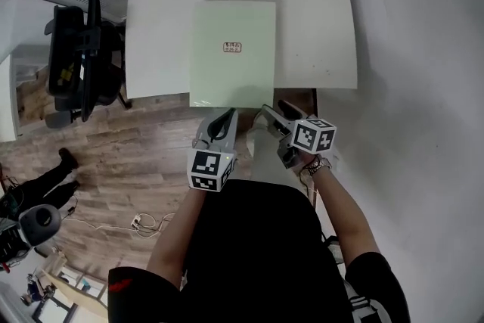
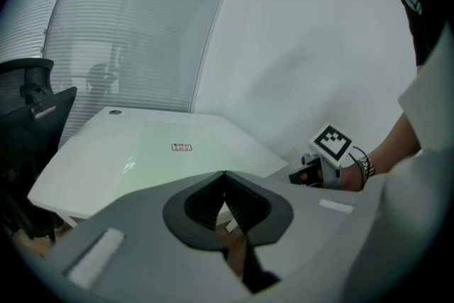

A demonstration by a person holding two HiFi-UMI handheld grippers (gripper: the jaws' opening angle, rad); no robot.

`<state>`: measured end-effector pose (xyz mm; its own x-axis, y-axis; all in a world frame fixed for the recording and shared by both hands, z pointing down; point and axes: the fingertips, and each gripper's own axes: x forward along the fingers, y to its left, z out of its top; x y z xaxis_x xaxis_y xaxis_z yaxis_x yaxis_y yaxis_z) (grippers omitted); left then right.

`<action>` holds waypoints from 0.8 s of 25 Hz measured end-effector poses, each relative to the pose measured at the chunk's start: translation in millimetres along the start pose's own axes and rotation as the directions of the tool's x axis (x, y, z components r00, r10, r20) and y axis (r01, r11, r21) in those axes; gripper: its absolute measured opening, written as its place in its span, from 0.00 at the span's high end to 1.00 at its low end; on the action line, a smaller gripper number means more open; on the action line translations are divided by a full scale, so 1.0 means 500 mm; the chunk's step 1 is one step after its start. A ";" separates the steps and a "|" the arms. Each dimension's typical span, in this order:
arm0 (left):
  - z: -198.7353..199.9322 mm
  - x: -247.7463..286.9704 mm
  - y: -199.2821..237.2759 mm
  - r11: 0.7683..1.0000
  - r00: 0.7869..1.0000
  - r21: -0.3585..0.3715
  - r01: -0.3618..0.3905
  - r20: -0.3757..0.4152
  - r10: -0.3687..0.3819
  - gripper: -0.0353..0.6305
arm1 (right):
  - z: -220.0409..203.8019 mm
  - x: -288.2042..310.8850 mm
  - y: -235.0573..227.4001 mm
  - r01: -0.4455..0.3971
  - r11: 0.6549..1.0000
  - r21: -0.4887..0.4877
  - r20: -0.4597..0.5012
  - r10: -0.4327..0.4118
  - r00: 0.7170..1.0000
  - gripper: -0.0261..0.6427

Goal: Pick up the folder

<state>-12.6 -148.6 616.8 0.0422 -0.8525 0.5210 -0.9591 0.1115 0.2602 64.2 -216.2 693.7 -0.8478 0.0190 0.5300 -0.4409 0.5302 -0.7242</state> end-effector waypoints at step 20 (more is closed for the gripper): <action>0.038 -0.043 -0.022 0.979 0.977 -0.028 -0.203 0.058 0.204 0.94 | -0.016 0.105 -0.006 -0.414 0.847 0.334 -0.081 0.464 0.882 0.52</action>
<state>-8.3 -141.3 587.5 -0.1707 -0.8399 0.5151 -0.9395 0.2963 0.1717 23.4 -209.9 727.6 -0.9284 0.3316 0.1675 -0.1204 0.1579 -0.9801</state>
